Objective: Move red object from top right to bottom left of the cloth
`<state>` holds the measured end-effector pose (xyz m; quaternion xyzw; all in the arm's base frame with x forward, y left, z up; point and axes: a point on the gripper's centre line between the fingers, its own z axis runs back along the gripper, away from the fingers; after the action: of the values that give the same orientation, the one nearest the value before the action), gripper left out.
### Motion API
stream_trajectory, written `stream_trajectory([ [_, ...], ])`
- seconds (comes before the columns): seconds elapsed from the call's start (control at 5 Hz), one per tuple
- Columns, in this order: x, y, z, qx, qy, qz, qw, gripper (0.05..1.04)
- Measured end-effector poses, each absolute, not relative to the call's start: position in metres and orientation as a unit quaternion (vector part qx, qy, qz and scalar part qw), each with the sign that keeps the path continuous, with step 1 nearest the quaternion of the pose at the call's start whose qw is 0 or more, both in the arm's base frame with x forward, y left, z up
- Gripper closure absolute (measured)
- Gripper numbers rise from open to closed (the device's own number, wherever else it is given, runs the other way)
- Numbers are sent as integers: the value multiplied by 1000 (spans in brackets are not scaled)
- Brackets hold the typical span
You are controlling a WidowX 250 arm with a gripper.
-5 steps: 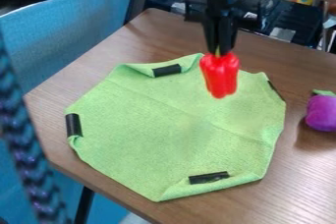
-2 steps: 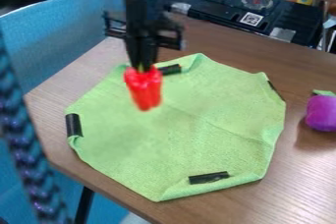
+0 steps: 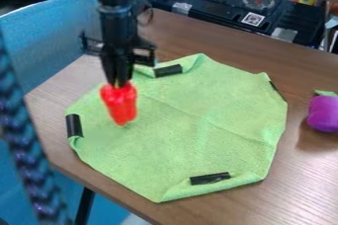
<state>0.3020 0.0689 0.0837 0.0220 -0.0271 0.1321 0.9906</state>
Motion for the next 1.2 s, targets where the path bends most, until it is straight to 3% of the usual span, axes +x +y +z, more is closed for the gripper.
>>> stream_trajectory([
  [0.2, 296, 78, 76, 53, -2, 143, 988, 992],
  [0.6, 289, 87, 77, 83, 15, 141, 986, 963],
  [0.8, 289, 86, 77, 71, 16, 146, 987, 774],
  [1.2, 293, 92, 89, 34, 7, 170, 985, 189],
])
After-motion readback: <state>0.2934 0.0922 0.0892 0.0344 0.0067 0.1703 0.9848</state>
